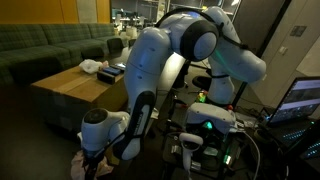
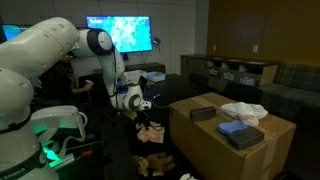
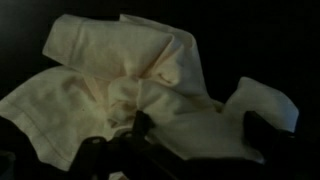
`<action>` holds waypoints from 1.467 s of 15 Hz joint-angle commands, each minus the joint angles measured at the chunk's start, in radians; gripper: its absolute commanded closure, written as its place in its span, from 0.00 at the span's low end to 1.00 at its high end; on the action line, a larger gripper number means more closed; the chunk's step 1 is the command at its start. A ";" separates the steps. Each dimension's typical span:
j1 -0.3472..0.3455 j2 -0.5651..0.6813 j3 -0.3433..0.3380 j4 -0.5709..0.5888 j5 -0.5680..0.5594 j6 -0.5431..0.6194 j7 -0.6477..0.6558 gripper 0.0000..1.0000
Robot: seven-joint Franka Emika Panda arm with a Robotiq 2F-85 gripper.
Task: Place the turnip plushie on the table, then the duster on the box, then the left duster on the table, then the blue sponge on the box, then the white towel on the table, then the white cloth on the box, then the small brown object on the table, then the duster on the box, then the moose on the table, and finally, the peach shirt on the box
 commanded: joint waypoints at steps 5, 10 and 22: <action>0.112 0.093 -0.131 0.071 0.029 0.011 0.008 0.00; 0.094 0.068 -0.112 0.051 0.034 -0.006 -0.021 0.49; -0.046 -0.259 0.034 -0.204 -0.011 -0.173 -0.226 0.94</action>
